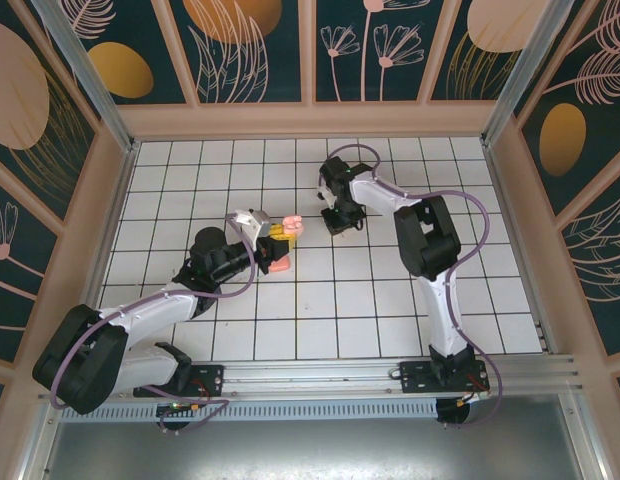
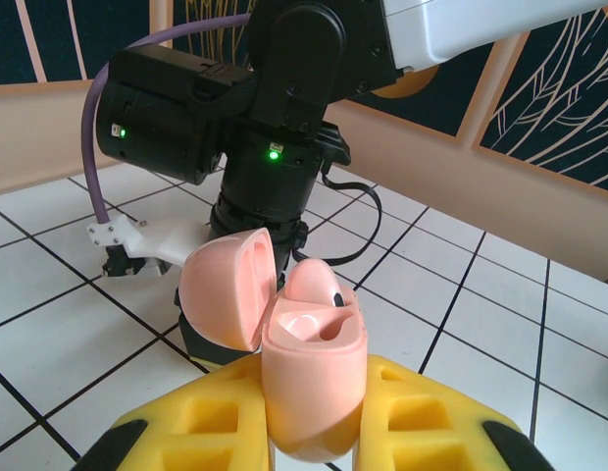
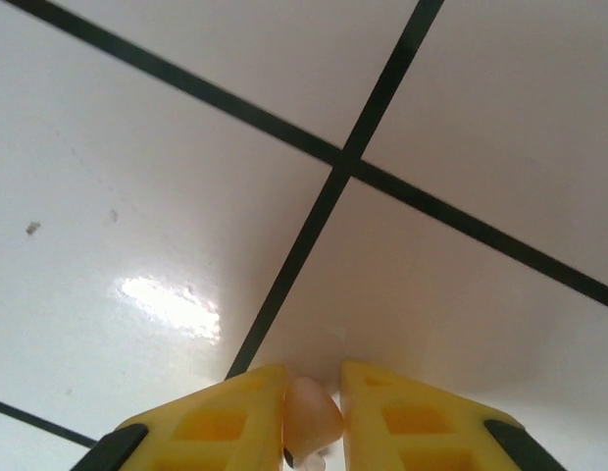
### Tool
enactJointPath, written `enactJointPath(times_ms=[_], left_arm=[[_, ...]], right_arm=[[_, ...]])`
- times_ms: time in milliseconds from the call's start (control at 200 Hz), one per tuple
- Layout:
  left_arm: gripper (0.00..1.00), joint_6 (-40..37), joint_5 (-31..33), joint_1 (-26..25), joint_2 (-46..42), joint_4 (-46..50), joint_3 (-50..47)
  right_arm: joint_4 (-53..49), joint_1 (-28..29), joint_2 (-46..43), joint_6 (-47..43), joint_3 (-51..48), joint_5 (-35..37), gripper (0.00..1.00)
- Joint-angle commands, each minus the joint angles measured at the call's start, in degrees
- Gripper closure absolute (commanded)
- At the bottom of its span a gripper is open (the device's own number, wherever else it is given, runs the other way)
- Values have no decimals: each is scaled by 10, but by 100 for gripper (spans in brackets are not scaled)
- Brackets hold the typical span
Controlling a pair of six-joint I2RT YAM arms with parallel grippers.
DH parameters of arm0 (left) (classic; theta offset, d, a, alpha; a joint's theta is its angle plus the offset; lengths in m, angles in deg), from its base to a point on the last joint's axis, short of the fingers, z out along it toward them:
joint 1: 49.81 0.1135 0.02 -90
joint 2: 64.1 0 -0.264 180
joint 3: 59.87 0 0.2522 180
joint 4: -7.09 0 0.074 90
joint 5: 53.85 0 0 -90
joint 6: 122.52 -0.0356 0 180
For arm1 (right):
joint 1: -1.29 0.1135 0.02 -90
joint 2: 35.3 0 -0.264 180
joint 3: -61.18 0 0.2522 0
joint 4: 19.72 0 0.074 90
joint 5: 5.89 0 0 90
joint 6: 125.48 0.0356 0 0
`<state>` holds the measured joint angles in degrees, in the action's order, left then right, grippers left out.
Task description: Insert the wireless bluetooth earbuds into the charging case
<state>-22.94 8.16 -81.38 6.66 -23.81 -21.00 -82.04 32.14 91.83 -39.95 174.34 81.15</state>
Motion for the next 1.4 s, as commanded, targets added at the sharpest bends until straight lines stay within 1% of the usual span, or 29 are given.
enactJointPath(times_ms=[0, 90, 185, 355, 596, 691, 746, 876, 966, 1066, 1231, 1396], left_arm=[[94, -6, -1, -1, -10, 1, 10], [94, -11, -4, -1, -10, 1, 8], [95, -14, -9, -1, -4, -12, 4], [95, -1, -25, -1, 15, -79, -10], [96, 18, -51, -2, 53, -162, -9], [96, 14, -70, -2, 66, -212, -16], [96, 9, -81, -2, 75, -232, -15], [96, 9, -108, -3, 92, -271, -10], [96, 16, -129, -3, 98, -286, -3], [96, 19, -143, -6, 97, -286, 4], [96, 35, -154, -8, 90, -284, 12], [95, 43, -153, -8, 81, -278, 12]], right_arm=[[-10, 2, -38, 18, -26, 6, 80], [9, 2, -66, 31, -51, 6, 81], [51, 2, -115, 51, -95, 4, 82], [175, 2, -243, 103, -205, -17, 82], [339, -3, -435, 149, -351, -77, 83], [416, 0, -514, 167, -409, -124, 83], [450, 2, -552, 166, -432, -139, 83], [500, 55, -618, 138, -461, -149, 82], [520, 72, -639, 124, -466, -170, 81], [527, 83, -638, 105, -453, -199, 81], [514, 93, -607, 70, -422, -242, 81], [505, 98, -578, 46, -394, -265, 81]])
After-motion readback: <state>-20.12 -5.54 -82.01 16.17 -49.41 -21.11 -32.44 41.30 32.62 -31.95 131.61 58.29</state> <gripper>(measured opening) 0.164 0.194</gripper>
